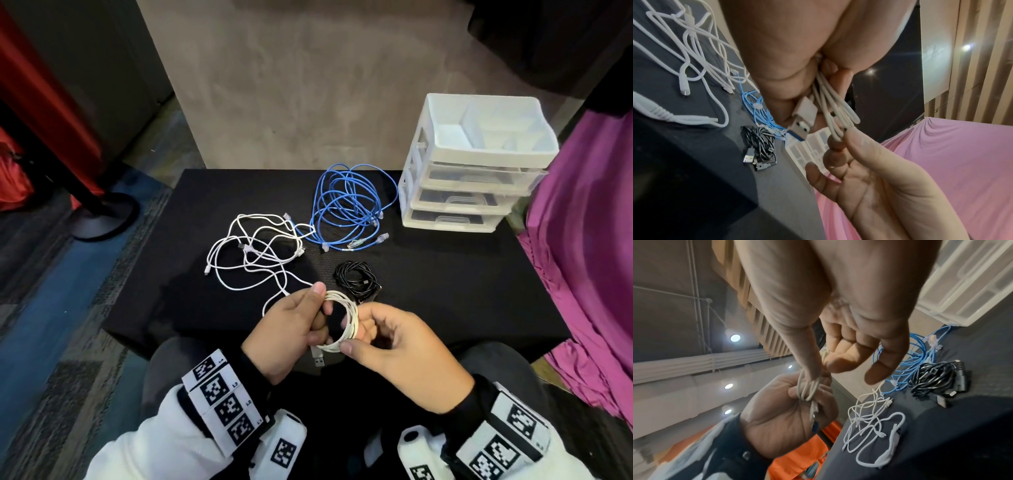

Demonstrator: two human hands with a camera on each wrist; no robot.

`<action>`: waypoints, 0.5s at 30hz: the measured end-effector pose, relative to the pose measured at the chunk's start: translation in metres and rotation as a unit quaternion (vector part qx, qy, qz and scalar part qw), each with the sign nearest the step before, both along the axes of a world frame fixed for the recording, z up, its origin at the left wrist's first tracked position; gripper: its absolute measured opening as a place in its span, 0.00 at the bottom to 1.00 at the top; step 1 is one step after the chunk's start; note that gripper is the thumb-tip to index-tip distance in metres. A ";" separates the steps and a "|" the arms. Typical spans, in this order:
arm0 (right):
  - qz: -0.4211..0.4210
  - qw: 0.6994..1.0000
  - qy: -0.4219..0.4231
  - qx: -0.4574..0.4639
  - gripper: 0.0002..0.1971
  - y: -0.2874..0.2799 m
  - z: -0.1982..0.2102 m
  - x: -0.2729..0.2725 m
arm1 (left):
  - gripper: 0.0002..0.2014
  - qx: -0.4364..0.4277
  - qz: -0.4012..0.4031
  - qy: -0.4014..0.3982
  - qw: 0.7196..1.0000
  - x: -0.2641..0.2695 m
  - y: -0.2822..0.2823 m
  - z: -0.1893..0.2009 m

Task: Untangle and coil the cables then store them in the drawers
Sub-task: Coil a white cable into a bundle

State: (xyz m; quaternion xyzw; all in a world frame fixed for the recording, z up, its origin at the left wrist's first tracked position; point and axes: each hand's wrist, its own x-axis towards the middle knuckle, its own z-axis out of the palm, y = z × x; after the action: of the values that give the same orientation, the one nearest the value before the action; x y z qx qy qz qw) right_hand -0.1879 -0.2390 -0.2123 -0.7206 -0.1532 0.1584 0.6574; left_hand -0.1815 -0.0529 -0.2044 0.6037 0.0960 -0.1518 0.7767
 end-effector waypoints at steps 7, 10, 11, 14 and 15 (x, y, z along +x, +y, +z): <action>0.111 0.984 0.131 0.036 0.17 0.001 0.007 0.001 | 0.20 0.083 -0.049 -0.047 0.994 0.002 0.001 0.005; 0.107 0.988 0.113 0.011 0.13 0.002 0.009 0.003 | 0.20 0.097 -0.059 -0.056 0.992 0.005 0.006 0.007; 0.089 0.991 0.104 0.003 0.11 0.003 0.009 0.004 | 0.20 0.100 -0.057 -0.058 0.992 0.006 0.007 0.007; 0.014 0.997 0.052 -0.046 0.08 0.006 0.006 0.005 | 0.19 0.105 -0.039 -0.065 0.992 0.009 0.008 0.006; -0.015 0.996 0.023 -0.079 0.09 0.005 0.004 0.004 | 0.19 0.103 -0.034 -0.066 0.992 0.009 0.008 0.006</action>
State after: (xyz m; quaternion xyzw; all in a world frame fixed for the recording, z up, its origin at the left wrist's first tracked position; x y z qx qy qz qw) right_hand -0.1836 -0.2341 -0.2088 -0.7689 -0.1147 0.1768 0.6036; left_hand -0.1726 -0.0447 -0.1985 0.6920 0.0392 -0.1277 0.7094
